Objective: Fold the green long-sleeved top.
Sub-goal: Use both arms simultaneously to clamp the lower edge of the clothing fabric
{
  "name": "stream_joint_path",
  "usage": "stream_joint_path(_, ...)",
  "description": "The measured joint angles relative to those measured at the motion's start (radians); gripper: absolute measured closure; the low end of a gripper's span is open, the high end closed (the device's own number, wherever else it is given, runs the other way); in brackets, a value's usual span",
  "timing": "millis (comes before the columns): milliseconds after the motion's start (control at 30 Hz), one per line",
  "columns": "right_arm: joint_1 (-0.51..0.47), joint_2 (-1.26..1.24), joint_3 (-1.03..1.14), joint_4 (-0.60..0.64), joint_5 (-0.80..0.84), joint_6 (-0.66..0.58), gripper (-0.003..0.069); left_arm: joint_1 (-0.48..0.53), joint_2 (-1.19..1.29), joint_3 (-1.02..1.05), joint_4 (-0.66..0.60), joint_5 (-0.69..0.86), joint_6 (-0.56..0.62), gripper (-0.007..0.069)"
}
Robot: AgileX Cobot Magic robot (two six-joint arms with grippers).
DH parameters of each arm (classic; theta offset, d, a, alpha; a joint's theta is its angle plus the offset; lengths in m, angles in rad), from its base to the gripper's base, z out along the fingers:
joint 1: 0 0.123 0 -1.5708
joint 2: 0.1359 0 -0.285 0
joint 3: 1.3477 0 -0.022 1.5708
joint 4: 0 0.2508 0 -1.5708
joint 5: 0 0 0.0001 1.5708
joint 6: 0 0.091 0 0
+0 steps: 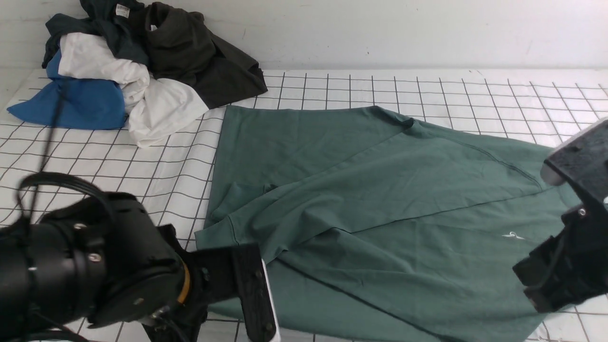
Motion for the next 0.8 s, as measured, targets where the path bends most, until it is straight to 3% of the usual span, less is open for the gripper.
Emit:
stream_joint_path(100, 0.0, 0.029, 0.001, -0.085, 0.052, -0.023, 0.0425, 0.064, -0.045, 0.0, -0.022, -0.043, -0.018, 0.0629)
stream_joint_path(267, 0.0, 0.116, 0.054, -0.24, 0.046, -0.029, 0.024, 0.123, -0.076, 0.001, -0.033, -0.022, -0.03, 0.0629)
stream_joint_path(300, 0.0, 0.125, 0.065, -0.249, 0.045, -0.03, 0.0232, 0.125, -0.077, 0.001, -0.033, -0.02, -0.031, 0.0629)
stream_joint_path(367, 0.0, 0.18, 0.149, -0.386, -0.018, -0.03, 0.0134, 0.128, -0.085, 0.001, -0.037, -0.013, -0.036, 0.0629)
stream_joint_path(433, 0.0, 0.205, 0.189, -0.446, -0.068, -0.021, 0.0112, 0.128, -0.09, 0.001, -0.043, -0.012, -0.037, 0.0629)
stream_joint_path(467, 0.0, 0.232, 0.23, -0.546, -0.138, 0.007, 0.0095, 0.128, -0.095, 0.001, -0.049, -0.012, -0.038, 0.0629)
stream_joint_path(567, -0.001, 0.304, 0.283, -0.749, -0.287, 0.15, 0.0106, 0.128, -0.106, 0.001, -0.055, -0.011, -0.038, 0.0629)
stream_joint_path(700, -0.001, 0.361, 0.287, -0.925, -0.337, 0.335, 0.0171, 0.128, -0.12, 0.001, -0.066, -0.011, -0.038, 0.0629)
stream_joint_path(800, -0.001, 0.4, 0.288, -1.092, -0.356, 0.538, 0.0291, 0.128, -0.141, 0.001, -0.081, -0.006, -0.038, 0.0629)
